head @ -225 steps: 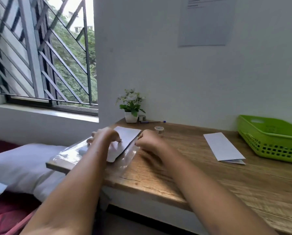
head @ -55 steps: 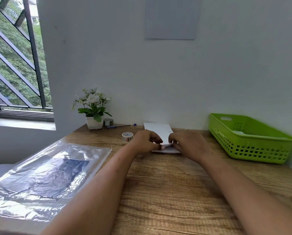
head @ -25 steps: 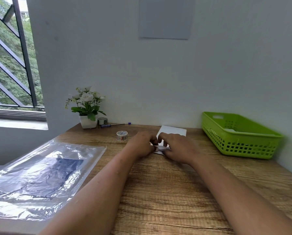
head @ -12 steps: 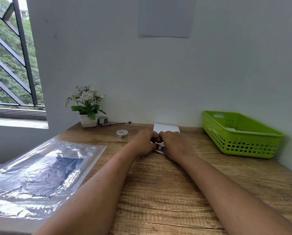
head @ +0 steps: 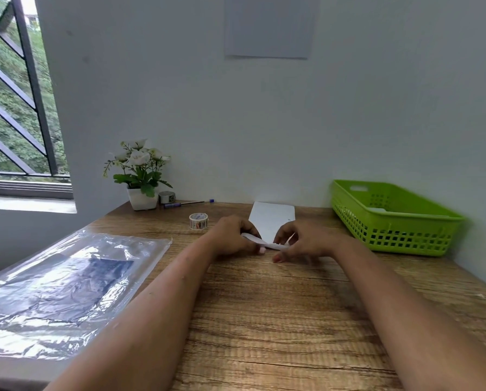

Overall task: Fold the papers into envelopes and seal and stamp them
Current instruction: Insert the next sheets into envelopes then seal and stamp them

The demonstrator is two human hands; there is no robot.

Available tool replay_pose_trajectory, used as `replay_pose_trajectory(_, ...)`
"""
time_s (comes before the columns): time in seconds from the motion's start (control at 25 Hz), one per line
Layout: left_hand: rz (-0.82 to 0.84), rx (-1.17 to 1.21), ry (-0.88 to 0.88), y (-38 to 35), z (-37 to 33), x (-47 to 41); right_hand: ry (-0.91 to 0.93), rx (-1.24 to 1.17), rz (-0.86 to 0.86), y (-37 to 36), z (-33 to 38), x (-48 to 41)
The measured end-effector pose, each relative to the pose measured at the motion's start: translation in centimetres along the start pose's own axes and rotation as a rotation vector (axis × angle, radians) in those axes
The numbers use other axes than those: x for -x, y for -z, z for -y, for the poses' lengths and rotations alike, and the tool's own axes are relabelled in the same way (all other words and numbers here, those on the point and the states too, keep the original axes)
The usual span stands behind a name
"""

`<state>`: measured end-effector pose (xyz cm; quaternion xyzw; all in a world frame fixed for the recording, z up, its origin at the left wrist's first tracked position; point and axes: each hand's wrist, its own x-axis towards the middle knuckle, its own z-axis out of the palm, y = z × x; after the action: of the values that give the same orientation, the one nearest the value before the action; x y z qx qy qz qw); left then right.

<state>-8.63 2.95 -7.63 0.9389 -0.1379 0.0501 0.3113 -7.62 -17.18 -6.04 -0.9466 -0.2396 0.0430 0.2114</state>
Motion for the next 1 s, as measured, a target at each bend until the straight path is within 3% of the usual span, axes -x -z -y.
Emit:
replay_pose_trajectory(0.2, -0.021, -0.017, 0.003, -0.1, -0.1, -0.1, 0.075, 0.092, -0.085, -0.5, 0.1, -0.5)
replay_pose_trajectory(0.36, -0.038, 0.002, 0.030, 0.0, -0.2, -0.2, 0.053, 0.021, -0.108, -0.7, 0.0, -0.5)
replay_pose_trajectory(0.6, -0.044, -0.211, 0.006, -0.6, -0.2, -0.2, 0.015, 0.048, -0.123, -1.3, -0.1, -1.0)
replay_pose_trajectory(0.8, -0.069, -0.208, 0.009, -0.9, -0.1, -0.5, 0.033, 0.118, -0.226, -2.5, 0.6, -1.5)
replay_pose_trajectory(1.0, -0.055, -0.101, 0.035, -1.1, 0.3, -0.6, -0.215, -0.122, -0.249, -3.6, 1.6, -2.6)
